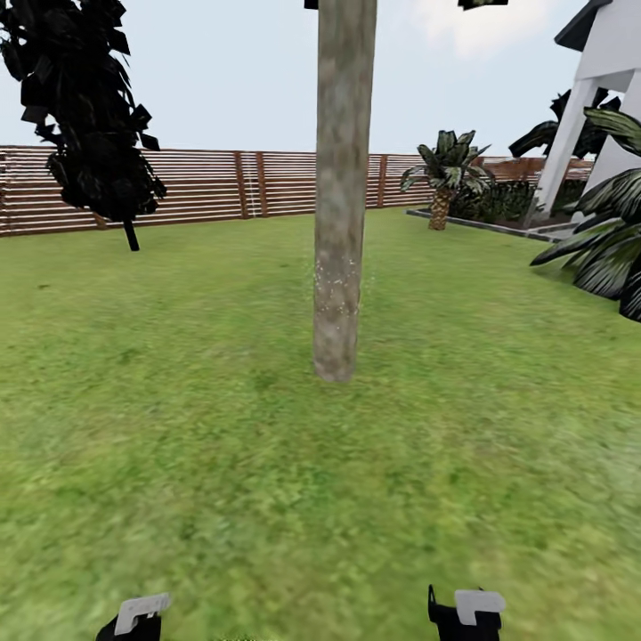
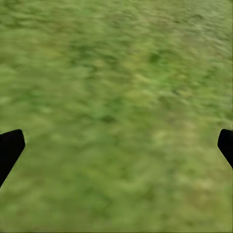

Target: In the garden, pick up the pesticide atomizer on the floor and spray pesticide onto both trees until each tree trunk is fully covered.

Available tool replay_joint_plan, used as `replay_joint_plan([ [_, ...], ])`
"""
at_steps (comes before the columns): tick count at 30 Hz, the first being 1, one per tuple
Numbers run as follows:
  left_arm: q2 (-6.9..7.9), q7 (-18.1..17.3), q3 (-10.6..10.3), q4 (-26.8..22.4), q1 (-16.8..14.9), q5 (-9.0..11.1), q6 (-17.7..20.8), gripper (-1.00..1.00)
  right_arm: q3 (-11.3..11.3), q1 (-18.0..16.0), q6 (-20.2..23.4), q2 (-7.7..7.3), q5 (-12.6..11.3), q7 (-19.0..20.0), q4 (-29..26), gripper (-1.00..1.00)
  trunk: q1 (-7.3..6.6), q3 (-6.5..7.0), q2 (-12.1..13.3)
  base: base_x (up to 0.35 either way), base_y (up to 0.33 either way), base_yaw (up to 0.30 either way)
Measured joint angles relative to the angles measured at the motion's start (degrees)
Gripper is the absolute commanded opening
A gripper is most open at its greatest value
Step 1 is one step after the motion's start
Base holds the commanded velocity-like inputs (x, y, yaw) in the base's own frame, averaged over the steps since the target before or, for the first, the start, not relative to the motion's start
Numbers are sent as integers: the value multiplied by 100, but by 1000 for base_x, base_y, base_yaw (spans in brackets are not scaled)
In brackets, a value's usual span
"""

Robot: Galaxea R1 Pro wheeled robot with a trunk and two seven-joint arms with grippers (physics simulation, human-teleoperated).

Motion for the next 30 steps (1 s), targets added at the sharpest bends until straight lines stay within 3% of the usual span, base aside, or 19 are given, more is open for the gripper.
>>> replay_joint_plan([
  [14, 19, 11, -2, 3, 0, 8, 17, -100, -1, 0, 0, 0, 0, 0, 1, 100, 0, 0, 0, -7, 0, 282],
  [24, -5, 11, 5, 3, 0, 19, 8, -100, 5, 0, -2, 0, 0, -1, 2, 100, 3, 0, 0, -243, -141, 282],
  [30, -5, 11, 4, 3, 0, 19, 5, -100, 4, 0, 0, 0, 0, 0, 1, 100, 0, 0, 0, -27, -17, 282],
])
